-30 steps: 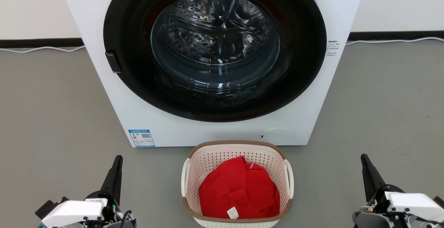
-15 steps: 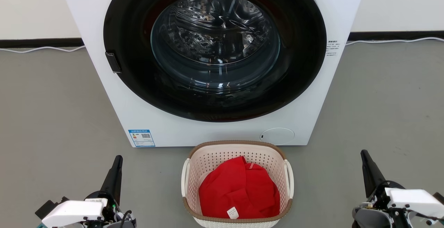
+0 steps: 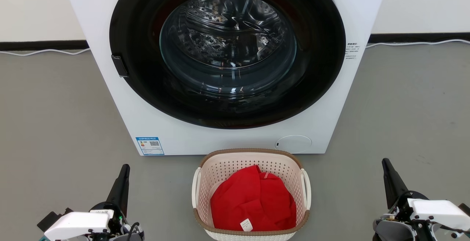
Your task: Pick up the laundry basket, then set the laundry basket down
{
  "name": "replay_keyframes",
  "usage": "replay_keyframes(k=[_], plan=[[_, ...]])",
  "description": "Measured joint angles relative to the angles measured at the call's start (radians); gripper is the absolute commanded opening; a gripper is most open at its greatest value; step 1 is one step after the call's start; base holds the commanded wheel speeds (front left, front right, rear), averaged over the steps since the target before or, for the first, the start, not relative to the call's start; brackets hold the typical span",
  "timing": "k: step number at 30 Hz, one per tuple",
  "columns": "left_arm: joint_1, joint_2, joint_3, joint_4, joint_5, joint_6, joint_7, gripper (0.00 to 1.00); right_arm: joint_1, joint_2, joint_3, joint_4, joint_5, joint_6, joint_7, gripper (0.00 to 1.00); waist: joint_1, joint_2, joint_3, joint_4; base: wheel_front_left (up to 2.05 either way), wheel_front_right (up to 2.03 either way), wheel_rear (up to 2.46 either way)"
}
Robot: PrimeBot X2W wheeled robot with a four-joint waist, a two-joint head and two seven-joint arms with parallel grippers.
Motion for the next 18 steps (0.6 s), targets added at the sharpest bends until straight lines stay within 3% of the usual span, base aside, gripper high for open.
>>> replay_keyframes(k=[18], plan=[[0.000,0.000,0.000,0.000,0.000,0.000,0.000,0.00,0.000,0.000,0.000,0.000,0.000,0.000,0.000,0.00,0.0000,0.0000,0.000,0.000,0.00,0.00,0.00]])
